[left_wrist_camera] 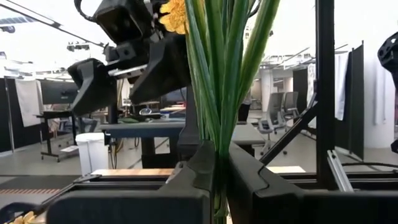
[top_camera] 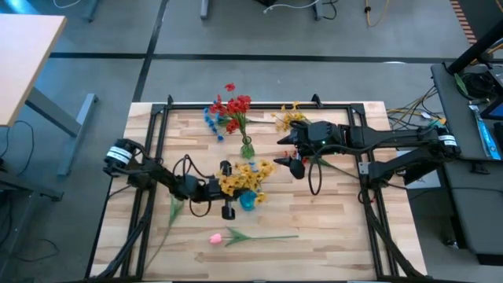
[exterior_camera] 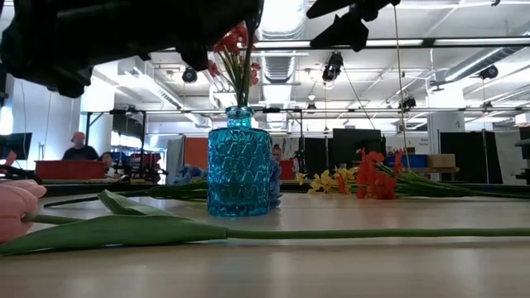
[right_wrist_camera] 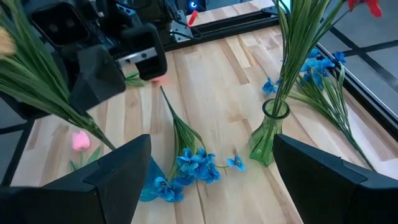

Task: Sort flowers into vase by color
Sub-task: Put the left yellow flowers into the blue vase

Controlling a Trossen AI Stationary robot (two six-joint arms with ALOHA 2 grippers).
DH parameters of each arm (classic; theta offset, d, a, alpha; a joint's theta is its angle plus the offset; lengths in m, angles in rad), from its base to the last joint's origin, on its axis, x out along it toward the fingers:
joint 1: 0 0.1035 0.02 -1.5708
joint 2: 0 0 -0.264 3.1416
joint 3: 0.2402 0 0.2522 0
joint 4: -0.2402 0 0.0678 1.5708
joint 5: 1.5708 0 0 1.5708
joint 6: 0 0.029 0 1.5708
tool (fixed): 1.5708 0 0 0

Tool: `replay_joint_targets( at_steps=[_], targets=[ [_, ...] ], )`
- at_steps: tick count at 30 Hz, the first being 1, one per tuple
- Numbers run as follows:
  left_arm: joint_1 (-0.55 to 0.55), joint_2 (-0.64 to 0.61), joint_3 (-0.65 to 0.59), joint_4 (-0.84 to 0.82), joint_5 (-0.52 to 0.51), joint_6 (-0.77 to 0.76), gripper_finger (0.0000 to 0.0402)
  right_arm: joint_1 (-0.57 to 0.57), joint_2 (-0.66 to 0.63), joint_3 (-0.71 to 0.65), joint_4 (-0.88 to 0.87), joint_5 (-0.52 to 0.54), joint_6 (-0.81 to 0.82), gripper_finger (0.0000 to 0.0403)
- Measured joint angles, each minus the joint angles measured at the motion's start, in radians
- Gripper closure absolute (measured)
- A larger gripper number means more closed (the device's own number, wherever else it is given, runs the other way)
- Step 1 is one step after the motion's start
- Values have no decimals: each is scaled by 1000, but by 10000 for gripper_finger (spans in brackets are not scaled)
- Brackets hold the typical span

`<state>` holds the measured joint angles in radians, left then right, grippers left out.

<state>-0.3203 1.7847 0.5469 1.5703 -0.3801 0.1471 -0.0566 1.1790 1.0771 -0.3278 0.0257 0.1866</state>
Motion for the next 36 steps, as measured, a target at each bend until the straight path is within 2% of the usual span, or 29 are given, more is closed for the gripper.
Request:
replay_joint_targets(
  at_steps=[21, 36],
  targets=[
    [2, 3, -17, -24, -3, -1, 387, 0, 0, 0, 5, 0, -3, 76],
    [2, 3, -66, -21, -4, -68, 317, 0, 0, 0, 5, 0, 3, 76]
  ],
)
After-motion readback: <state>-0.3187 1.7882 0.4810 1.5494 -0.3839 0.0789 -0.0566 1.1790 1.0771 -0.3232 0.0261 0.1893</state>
